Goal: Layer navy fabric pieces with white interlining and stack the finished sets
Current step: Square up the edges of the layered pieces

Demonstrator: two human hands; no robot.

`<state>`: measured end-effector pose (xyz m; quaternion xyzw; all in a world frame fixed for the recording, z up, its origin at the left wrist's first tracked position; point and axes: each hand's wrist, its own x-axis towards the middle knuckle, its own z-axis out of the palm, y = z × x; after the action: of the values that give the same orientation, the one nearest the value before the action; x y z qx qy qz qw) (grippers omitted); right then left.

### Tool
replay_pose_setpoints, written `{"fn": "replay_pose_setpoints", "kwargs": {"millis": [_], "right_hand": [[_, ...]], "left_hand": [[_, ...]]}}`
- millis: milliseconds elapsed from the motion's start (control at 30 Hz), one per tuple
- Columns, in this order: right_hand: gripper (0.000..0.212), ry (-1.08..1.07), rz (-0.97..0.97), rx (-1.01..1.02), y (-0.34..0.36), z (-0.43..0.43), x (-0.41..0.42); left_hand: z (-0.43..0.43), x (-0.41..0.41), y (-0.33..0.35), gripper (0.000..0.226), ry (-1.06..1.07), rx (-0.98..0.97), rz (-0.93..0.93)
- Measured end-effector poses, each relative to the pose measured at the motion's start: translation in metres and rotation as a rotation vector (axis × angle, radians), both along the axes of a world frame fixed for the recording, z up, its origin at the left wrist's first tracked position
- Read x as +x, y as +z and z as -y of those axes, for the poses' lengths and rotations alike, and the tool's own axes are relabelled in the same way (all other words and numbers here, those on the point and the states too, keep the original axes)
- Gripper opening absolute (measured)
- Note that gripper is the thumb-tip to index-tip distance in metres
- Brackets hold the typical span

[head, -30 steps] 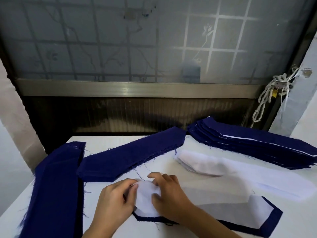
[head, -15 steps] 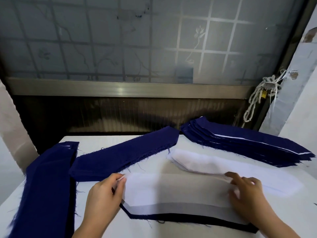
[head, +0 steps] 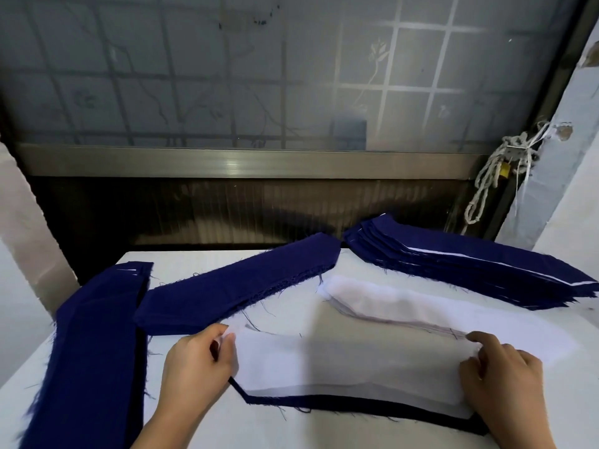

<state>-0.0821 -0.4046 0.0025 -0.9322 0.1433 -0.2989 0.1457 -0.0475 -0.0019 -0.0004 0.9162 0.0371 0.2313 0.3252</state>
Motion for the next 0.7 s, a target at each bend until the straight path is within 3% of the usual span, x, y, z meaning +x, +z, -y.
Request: {"fn": "replay_pose_setpoints", "kwargs": {"millis": [100,233,367,433,700], "right_hand": [[0.036,0.0,-0.08,0.003,0.001,-0.002,-0.002],[0.034,-0.02,-0.175,0.083,0.004,-0.004,-0.004],[0.028,-0.06,0.071,0.36,0.006,-0.005,-0.009],[0.028,-0.066,0.156,0.397,0.006,-0.005,-0.012],[0.03,-0.045,-0.124,-0.007,0.005,-0.004,-0.008]], "left_hand": [[0.001,-0.001,0.0,0.021,-0.01,0.08,-0.032],[0.003,0.0,-0.001,0.014,-0.018,0.144,-0.057],[0.003,0.001,0.0,0.012,-0.026,0.029,-0.035],[0.002,0.0,0.001,0.014,-0.023,-0.014,0.003],[0.003,0.0,-0.003,0.021,-0.039,0.154,-0.072]]}}
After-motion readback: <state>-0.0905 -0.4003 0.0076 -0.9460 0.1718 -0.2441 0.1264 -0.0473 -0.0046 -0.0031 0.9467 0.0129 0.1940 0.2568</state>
